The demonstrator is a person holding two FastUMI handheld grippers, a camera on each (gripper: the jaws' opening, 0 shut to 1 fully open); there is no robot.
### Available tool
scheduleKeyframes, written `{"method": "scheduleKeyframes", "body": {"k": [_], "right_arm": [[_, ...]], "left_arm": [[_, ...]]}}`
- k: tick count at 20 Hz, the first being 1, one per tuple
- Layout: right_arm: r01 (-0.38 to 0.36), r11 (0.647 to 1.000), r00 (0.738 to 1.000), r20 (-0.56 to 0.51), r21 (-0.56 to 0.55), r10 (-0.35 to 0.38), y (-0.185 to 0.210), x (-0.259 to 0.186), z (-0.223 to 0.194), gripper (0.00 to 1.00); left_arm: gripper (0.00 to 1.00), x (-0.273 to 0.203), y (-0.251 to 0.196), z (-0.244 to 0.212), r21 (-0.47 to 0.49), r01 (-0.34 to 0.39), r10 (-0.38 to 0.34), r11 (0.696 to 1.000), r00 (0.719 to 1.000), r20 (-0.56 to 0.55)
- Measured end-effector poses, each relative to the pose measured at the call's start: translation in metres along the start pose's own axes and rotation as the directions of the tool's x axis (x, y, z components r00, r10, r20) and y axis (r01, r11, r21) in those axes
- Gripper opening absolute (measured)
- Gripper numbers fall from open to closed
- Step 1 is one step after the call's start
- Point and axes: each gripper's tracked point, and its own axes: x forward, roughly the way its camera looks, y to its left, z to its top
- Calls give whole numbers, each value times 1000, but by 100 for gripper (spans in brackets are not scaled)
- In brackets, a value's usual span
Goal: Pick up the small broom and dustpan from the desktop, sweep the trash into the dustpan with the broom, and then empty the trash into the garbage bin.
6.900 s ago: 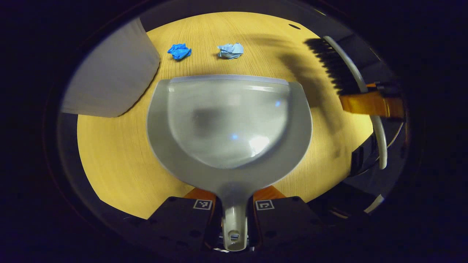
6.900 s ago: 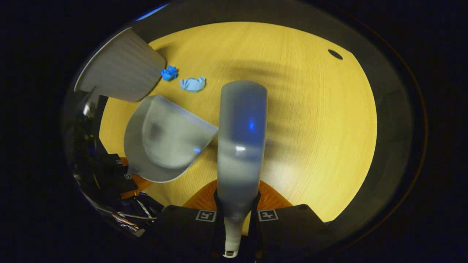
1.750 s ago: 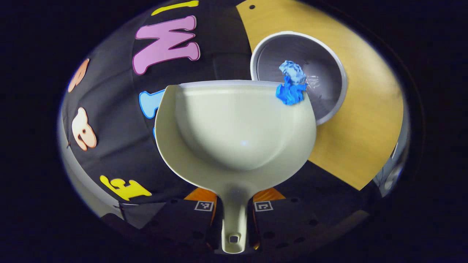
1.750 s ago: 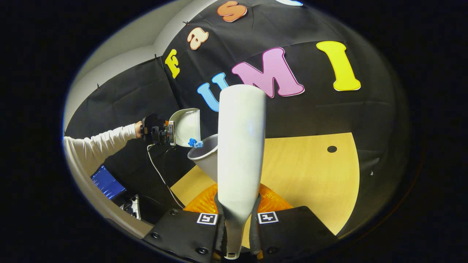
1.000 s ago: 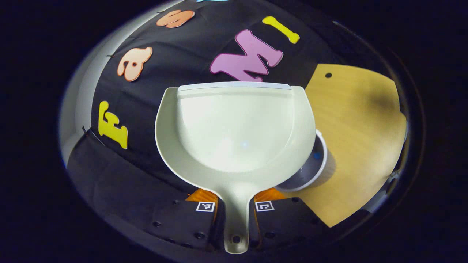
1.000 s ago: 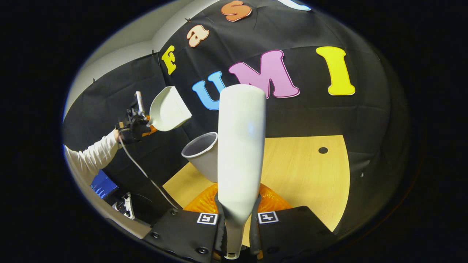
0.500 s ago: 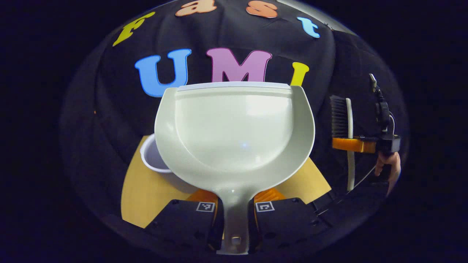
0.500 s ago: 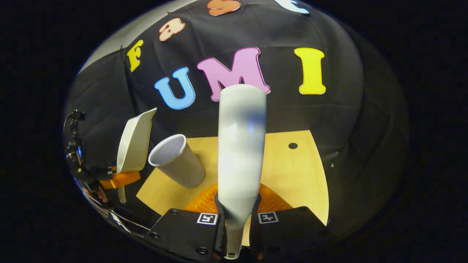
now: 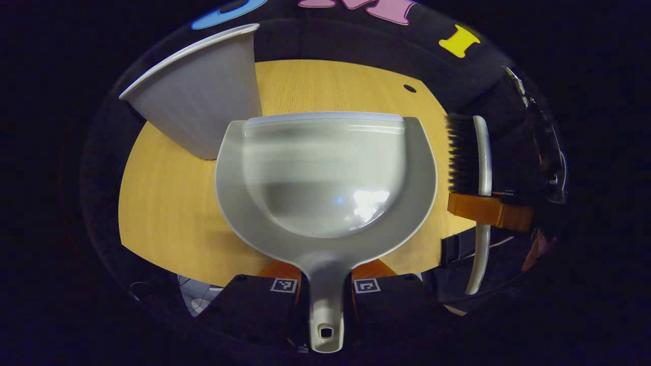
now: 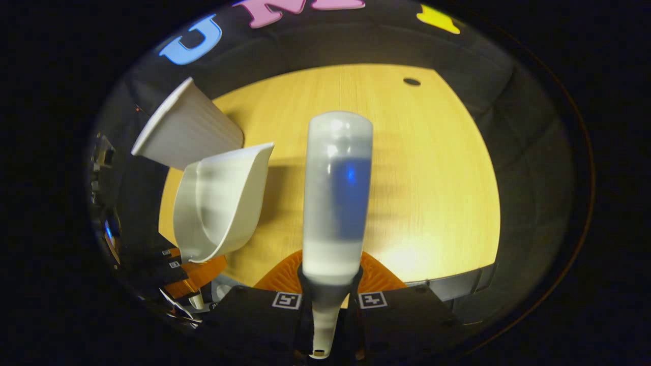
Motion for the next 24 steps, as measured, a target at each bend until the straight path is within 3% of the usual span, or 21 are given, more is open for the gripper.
{"method": "scheduleKeyframes", "body": {"k": [3, 14, 22, 24], "right_arm": [[35, 999, 995, -93, 22, -32, -2, 28, 0, 26], [151, 987, 965, -208, -48, -158, -23, 76, -9, 26], [164, 986, 951, -260, -29, -166, -29, 86, -16, 24], [167, 986, 947, -275, -29, -168, -30, 86, -16, 30]], "left_arm": [[24, 4, -2, 10, -14, -37, 37, 999, 998, -49], [25, -9, -7, 7, -18, -90, 86, 996, 983, -162], [26, -9, -8, -1, -23, -120, 112, 993, 967, -229], [27, -10, -9, -1, -22, -116, 107, 993, 963, -246]]}}
